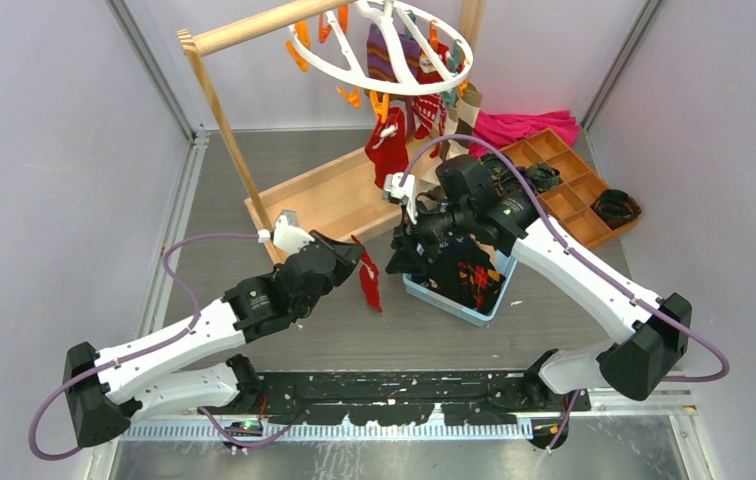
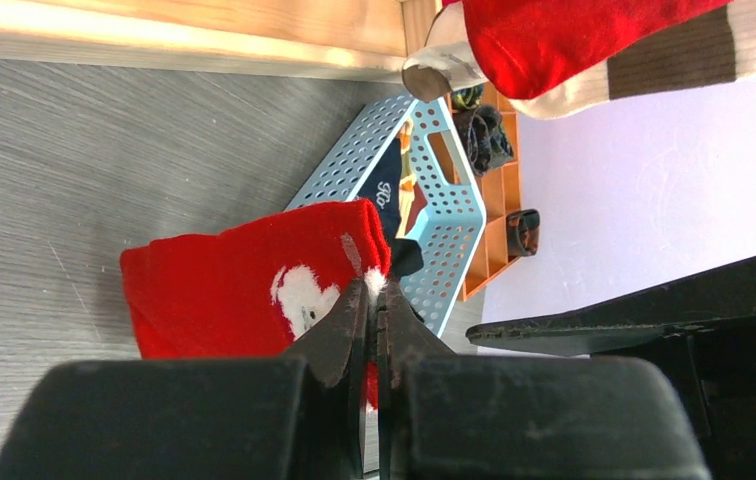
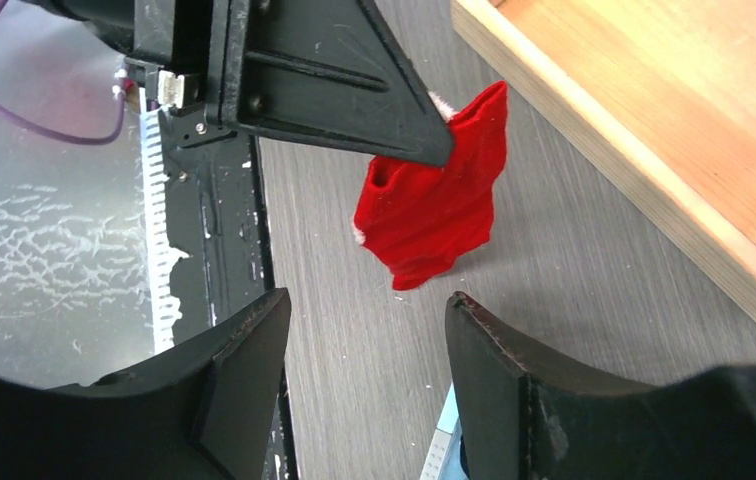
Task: Clip the socks to the hanger
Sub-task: Adjust the sock.
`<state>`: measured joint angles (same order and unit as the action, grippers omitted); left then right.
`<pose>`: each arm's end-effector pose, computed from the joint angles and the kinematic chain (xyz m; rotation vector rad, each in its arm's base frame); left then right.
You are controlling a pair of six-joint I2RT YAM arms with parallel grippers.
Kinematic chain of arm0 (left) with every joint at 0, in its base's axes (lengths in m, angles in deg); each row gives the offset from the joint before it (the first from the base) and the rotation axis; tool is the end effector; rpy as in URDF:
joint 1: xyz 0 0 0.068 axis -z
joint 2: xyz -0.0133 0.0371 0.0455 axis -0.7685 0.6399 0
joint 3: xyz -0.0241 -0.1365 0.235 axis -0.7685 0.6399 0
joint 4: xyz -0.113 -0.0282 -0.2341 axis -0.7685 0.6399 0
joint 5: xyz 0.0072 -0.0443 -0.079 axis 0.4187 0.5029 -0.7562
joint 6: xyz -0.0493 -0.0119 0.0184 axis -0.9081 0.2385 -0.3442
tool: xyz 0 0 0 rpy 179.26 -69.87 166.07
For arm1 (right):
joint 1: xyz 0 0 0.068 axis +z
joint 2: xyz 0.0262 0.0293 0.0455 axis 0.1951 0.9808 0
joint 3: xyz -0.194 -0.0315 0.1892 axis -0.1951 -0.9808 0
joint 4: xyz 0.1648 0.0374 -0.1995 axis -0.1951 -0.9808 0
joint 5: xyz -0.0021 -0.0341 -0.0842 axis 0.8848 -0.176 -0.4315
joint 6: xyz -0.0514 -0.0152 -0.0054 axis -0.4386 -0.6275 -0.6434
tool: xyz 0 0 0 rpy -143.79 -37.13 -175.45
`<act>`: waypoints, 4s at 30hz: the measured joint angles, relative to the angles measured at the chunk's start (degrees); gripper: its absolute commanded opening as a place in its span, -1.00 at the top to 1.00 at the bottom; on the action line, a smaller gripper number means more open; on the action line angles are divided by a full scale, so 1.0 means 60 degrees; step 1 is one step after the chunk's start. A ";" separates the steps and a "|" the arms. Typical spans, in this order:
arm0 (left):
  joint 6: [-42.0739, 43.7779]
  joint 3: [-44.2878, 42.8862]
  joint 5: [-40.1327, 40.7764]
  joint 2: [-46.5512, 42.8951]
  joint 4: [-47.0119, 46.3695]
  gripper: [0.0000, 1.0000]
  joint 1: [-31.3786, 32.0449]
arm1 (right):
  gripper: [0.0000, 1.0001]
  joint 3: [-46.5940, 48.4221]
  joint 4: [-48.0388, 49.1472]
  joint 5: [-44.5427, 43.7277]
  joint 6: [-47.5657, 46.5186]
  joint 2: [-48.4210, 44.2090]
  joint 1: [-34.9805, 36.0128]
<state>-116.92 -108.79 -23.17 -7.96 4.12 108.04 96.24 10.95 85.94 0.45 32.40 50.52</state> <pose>0.1302 -0.1684 0.3050 -0.7962 1.9148 -0.9512 0.2090 0.2013 0.3568 -1.3991 1.7841 1.0244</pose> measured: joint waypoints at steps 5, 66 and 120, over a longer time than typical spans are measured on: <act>-0.0426 -0.0113 0.0051 0.0084 0.0015 0.99 0.0007 | -0.28 0.0000 0.0229 -0.0448 0.0208 0.0018 0.0066; 1.1446 0.2732 -0.6036 -0.3585 -0.4051 -0.34 0.0015 | 0.98 0.0339 -0.3818 -0.0186 -0.6288 -0.0798 0.0310; 1.1275 0.2630 -0.4929 -0.0357 -0.7107 0.99 0.0015 | -0.04 0.0200 -0.1490 0.0426 -0.2186 -0.0798 -0.0441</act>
<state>-49.27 -93.01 -52.75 -10.10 -38.52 108.13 97.44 2.01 88.50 -12.66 27.62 47.87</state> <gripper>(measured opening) 0.027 0.545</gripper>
